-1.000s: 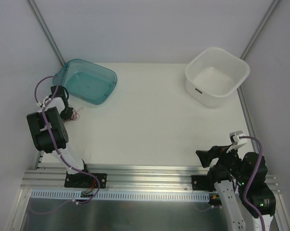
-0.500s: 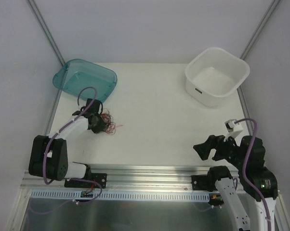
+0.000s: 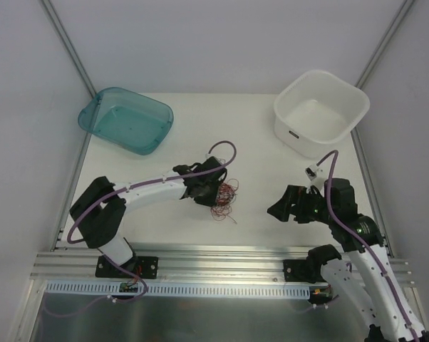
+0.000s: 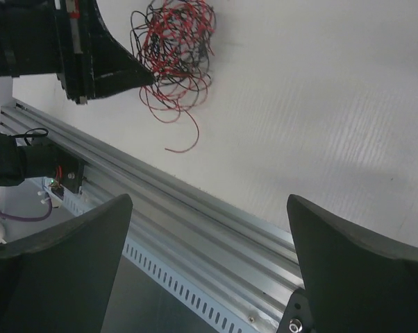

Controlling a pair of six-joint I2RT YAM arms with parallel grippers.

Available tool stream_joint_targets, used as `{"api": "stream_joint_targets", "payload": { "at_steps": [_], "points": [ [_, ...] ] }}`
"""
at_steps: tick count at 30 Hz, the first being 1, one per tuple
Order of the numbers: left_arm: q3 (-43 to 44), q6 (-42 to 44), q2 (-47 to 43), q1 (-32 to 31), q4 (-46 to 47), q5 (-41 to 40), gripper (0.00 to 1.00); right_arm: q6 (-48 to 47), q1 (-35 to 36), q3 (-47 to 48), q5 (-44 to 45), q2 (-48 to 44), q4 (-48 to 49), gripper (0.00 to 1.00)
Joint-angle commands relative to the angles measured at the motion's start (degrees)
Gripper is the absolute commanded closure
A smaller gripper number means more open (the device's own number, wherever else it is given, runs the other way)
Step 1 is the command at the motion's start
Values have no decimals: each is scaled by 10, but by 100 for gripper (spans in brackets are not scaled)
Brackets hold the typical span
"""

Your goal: Untangle the cables

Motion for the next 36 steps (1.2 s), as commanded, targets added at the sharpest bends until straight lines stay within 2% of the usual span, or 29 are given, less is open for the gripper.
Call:
{"api": "stream_joint_targets", "payload": {
  "at_steps": [1, 3, 7, 9, 10, 14, 17, 22, 24, 36],
  "points": [
    [72, 82, 35, -49, -5, -3, 95, 52, 52, -3, 79, 30, 89, 0],
    [92, 91, 58, -76, -4, -1, 92, 75, 72, -32, 99, 53, 139, 1],
    [86, 70, 52, -96, -2, -6, 70, 139, 107, -80, 127, 89, 225, 5],
    [72, 54, 40, -99, 4, -5, 65, 149, 127, -90, 148, 102, 247, 7],
    [68, 49, 28, -100, 7, -8, 56, 156, 146, -97, 174, 105, 251, 8],
    [40, 10, -12, -101, 14, -20, 45, 175, 184, -119, 220, 111, 275, 15],
    [6, -57, -52, -101, 26, -31, 36, 179, 206, -128, 237, 119, 289, 19],
    [-92, -152, -116, -106, 89, -38, 37, 185, 235, -136, 282, 133, 312, 28],
    [-121, -189, -124, -108, 121, -39, 41, 187, 242, -136, 282, 153, 324, 31],
    [-119, -219, -79, -124, 167, -39, 51, 177, 269, -129, 304, 213, 348, 40]
  ]
}}
